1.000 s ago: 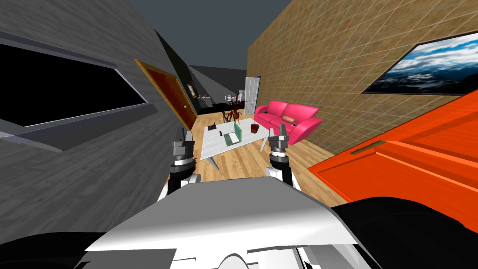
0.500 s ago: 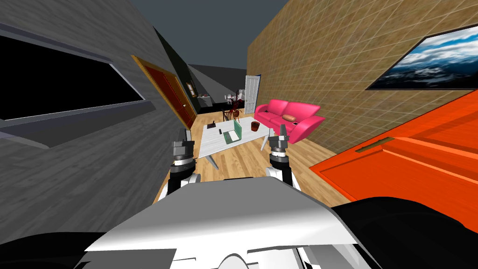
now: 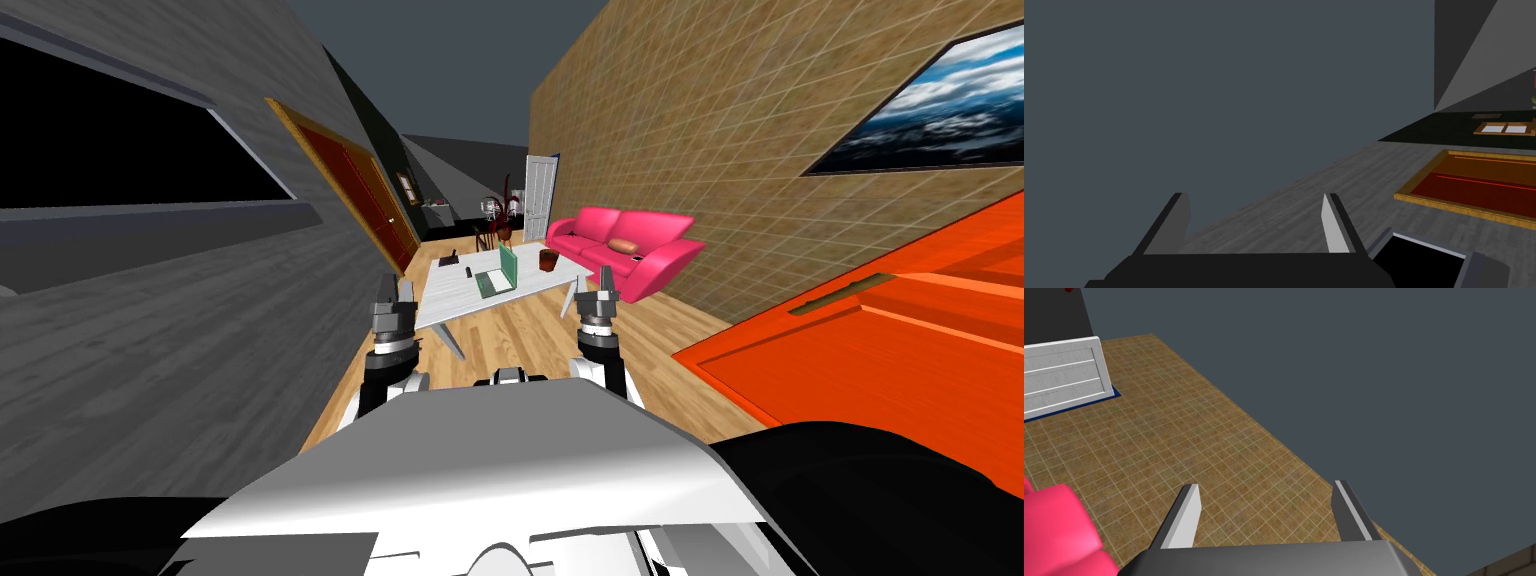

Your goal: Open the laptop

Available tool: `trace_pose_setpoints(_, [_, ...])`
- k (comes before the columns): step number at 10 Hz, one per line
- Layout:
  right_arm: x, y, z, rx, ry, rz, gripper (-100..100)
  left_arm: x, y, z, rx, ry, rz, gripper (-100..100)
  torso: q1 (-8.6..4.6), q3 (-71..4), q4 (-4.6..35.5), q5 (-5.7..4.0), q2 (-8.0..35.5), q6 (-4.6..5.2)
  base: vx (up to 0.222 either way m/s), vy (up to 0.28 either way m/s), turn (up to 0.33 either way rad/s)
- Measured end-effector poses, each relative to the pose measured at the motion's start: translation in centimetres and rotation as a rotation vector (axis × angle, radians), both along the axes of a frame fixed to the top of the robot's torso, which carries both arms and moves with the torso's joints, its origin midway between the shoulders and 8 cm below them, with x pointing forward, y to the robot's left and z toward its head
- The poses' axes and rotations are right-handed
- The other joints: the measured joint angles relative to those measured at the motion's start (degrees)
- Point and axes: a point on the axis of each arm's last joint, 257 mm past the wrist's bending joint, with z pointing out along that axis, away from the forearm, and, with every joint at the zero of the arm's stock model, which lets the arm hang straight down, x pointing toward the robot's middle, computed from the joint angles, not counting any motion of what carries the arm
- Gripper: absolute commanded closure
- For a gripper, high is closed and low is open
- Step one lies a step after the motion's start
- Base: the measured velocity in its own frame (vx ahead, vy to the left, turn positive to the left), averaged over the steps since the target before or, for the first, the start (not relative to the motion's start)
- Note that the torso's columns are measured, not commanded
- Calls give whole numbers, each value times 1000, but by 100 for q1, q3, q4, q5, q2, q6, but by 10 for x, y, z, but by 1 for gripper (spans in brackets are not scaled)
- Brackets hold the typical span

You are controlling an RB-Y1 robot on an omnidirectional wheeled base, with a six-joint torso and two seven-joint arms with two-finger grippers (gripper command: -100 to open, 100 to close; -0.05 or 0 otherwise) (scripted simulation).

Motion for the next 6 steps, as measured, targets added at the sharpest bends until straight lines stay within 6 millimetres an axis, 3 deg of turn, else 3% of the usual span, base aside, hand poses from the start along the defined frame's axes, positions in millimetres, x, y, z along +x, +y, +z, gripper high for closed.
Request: trace_pose_setpoints(6, [0,0,0,0,0,0,0,23,4,-22,37,128,4,-100,10,-138,82,3,83,-1,95,-100,-14])
